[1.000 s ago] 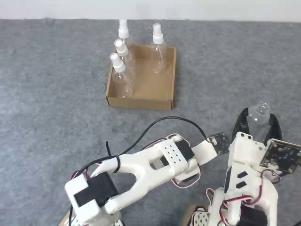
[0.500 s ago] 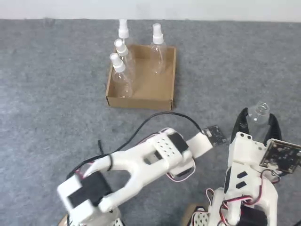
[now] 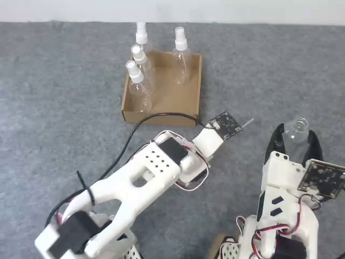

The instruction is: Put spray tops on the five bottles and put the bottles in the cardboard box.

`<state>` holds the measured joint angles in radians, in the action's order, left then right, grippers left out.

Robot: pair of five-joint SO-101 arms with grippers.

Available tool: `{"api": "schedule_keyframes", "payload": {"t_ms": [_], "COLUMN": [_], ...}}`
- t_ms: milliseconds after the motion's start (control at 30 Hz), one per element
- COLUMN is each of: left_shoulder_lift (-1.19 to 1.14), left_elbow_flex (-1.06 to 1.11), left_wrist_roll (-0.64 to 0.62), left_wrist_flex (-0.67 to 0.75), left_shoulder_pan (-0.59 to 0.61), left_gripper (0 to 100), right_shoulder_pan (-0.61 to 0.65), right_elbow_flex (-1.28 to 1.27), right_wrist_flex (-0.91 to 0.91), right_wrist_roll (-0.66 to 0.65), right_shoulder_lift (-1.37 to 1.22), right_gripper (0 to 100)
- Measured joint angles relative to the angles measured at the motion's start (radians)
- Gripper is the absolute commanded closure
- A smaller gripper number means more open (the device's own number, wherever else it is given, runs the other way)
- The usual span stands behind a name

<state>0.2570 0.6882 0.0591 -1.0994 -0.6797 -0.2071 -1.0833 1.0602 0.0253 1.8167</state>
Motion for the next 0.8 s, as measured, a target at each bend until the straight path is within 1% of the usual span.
{"api": "schedule_keyframes", "payload": {"t_ms": [100,233,367,633,800], "left_shoulder_lift": [0.064,0.172,0.279,0.420,0.445], "left_elbow_flex": [0.017,0.025,0.061,0.114,0.114], "left_wrist_roll": [-0.003,-0.041,-0.068,-0.149,-0.212], "left_wrist_flex": [0.000,0.000,0.000,0.044,0.044], "left_shoulder_pan": [0.035,0.130,0.198,0.315,0.413], "left_gripper": [99,99,99,99,99], "right_shoulder_pan": [0.000,0.000,0.000,0.003,0.068], "right_elbow_flex": [0.000,0.000,0.000,0.000,0.000], "right_wrist_flex": [0.000,-0.002,-0.023,-0.023,-0.023], "right_wrist_roll": [0.000,0.000,0.000,0.000,0.000], "right_shoulder_lift": [0.000,0.000,0.000,0.000,0.000], "right_gripper": [96.5,96.5,96.5,96.5,96.5]}}
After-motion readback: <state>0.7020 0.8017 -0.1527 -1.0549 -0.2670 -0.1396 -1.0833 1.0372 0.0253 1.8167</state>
